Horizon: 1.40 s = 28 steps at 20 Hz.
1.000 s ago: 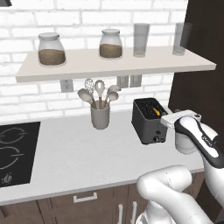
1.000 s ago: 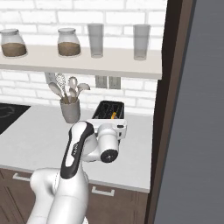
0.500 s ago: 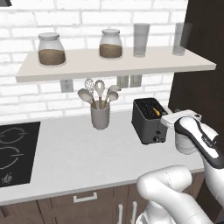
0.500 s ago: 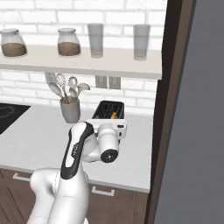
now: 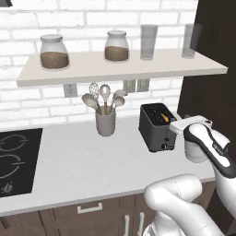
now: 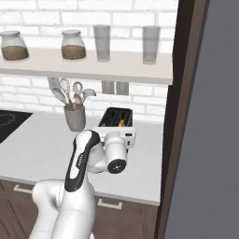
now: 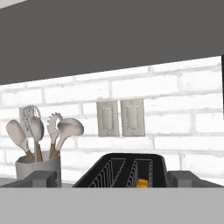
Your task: Start the toaster. Once the lever pops up, take the bread to the plate on the dining counter.
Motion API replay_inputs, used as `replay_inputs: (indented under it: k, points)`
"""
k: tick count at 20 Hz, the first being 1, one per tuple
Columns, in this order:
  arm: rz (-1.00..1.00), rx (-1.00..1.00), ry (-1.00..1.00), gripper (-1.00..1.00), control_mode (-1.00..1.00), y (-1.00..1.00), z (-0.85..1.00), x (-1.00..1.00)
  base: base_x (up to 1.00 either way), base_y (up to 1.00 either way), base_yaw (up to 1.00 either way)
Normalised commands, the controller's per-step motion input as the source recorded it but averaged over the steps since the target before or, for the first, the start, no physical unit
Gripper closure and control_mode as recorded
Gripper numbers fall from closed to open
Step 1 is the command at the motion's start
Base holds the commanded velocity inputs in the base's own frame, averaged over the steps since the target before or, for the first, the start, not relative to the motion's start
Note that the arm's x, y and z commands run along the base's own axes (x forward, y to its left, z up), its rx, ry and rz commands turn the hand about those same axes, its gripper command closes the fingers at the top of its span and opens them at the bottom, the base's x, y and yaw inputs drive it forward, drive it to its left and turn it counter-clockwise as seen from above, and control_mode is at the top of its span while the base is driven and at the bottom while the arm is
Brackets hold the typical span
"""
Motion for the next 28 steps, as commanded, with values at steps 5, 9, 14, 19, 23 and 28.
replay_inputs:
  k: [5, 9, 14, 19, 23, 28]
  points:
    - [0.00, 0.00, 0.00, -1.00, -1.00, 0.00, 0.00, 0.00, 0.00, 0.00, 0.00]
    - [0.00, 0.00, 0.00, -1.00, -1.00, 0.00, 0.00, 0.00, 0.00, 0.00, 0.00]
    - [0.00, 0.00, 0.00, -1.00, -1.00, 0.00, 0.00, 0.00, 0.00, 0.00, 0.00]
    - [0.00, 0.00, 0.00, -1.00, -1.00, 0.00, 0.00, 0.00, 0.00, 0.00, 0.00]
    - [0.00, 0.00, 0.00, -1.00, -1.00, 0.00, 0.00, 0.00, 0.00, 0.00, 0.00]
    - [0.00, 0.00, 0.00, -1.00, -1.00, 0.00, 0.00, 0.00, 0.00, 0.00, 0.00]
